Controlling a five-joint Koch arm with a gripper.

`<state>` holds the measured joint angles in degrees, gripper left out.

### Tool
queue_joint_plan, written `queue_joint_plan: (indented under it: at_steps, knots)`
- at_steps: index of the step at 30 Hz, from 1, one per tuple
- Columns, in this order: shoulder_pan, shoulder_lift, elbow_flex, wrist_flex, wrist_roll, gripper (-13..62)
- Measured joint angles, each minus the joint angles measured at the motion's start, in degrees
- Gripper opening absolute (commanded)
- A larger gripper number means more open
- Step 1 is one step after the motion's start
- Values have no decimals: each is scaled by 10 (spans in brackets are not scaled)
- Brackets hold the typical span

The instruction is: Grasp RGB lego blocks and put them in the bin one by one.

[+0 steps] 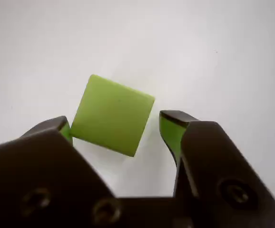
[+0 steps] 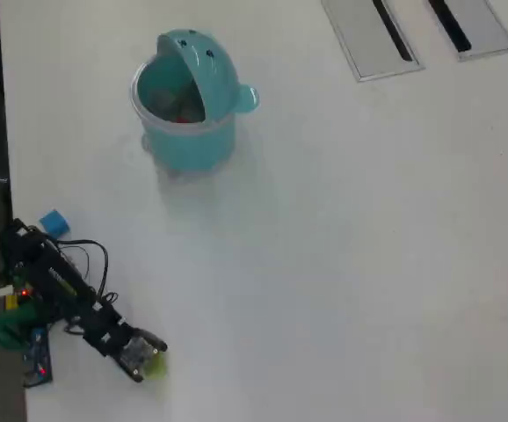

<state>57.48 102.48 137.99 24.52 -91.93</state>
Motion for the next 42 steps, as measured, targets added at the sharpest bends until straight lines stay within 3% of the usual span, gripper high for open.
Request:
queue_joint_plan:
  at_steps: [15,24,27,42]
  knots:
    - [0,-104,-66,-2,11,321]
    - [0,-137,-96,-3,12,264]
    - [-1,-137,-96,-5,13,189]
    - [-36,-50,-93,-5,13,187]
